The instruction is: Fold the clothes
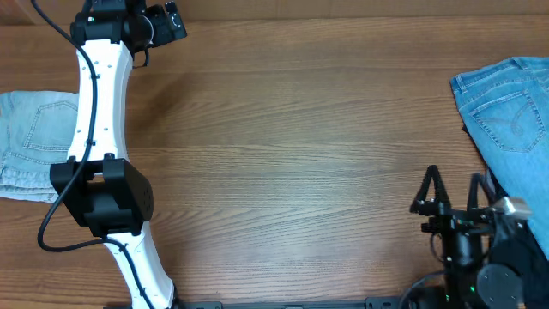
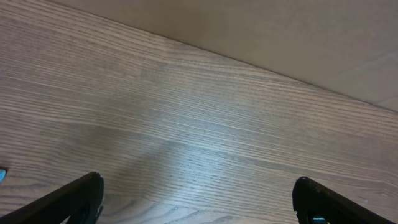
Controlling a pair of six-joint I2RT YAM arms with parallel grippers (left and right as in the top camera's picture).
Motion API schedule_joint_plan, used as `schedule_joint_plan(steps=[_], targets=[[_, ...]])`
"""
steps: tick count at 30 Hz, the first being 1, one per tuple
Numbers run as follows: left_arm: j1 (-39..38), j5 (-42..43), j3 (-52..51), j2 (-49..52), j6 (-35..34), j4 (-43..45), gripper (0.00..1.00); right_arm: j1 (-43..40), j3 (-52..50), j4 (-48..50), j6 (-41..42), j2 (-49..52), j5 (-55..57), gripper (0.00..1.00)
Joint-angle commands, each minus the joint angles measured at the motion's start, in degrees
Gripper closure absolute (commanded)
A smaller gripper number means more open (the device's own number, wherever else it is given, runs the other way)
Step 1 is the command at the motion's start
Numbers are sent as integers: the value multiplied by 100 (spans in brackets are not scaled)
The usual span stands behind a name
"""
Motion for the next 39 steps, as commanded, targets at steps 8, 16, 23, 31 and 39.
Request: schedule_joint_plan(steps=[8, 16, 23, 31, 39], targets=[[-11, 42, 66, -31, -101, -17, 0, -199, -1325, 1572, 400, -267, -70, 0], [-7, 39, 66, -31, -101, -20, 0, -289, -1784, 1961, 404, -267, -116, 0], [-7, 42, 66, -31, -101, -22, 0, -289, -2061, 1904, 313, -267, -179, 0], [-7, 42, 66, -31, -101, -20, 0, -286, -2061, 1338, -136, -267, -240, 0], [-7, 39, 66, -31, -101, -22, 0, -286, -2061, 1335, -136, -267, -240, 0]])
